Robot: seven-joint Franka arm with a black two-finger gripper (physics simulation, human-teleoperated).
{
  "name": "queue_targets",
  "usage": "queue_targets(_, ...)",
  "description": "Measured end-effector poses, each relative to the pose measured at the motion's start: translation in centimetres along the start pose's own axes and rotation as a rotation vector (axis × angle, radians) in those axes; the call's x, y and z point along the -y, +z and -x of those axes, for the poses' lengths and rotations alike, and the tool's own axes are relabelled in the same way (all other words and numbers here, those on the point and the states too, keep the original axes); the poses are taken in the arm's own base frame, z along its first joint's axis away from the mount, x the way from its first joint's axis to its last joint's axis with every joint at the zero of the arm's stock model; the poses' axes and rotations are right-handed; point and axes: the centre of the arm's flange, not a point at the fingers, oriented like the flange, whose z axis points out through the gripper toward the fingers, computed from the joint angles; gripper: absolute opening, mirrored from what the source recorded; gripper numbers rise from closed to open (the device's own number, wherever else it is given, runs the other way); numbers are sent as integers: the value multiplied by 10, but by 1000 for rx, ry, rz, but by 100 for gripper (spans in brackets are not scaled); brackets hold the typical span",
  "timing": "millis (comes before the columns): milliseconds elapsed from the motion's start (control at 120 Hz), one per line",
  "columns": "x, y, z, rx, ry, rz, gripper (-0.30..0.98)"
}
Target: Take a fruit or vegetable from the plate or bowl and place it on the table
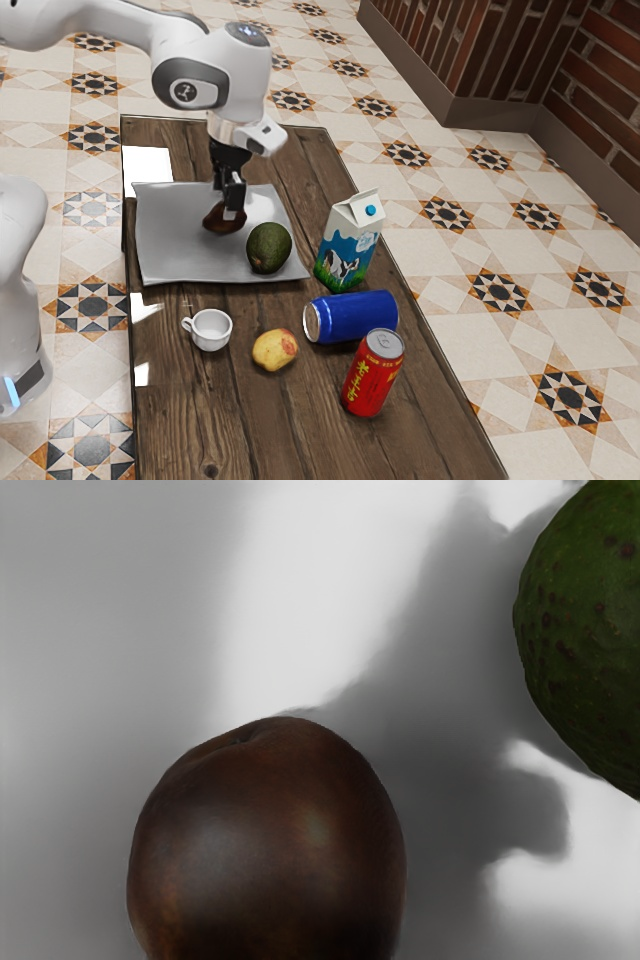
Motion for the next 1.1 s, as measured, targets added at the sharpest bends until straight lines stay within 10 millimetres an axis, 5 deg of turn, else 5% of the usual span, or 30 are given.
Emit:
queue_targets(333, 1, 0, -15, -91, 23, -36, 67)
queue_targets(733, 8, 32, -44, -145, 23, 21, 67)
queue_targets(1100, 13, 41, -40, -90, 12, 32, 67)
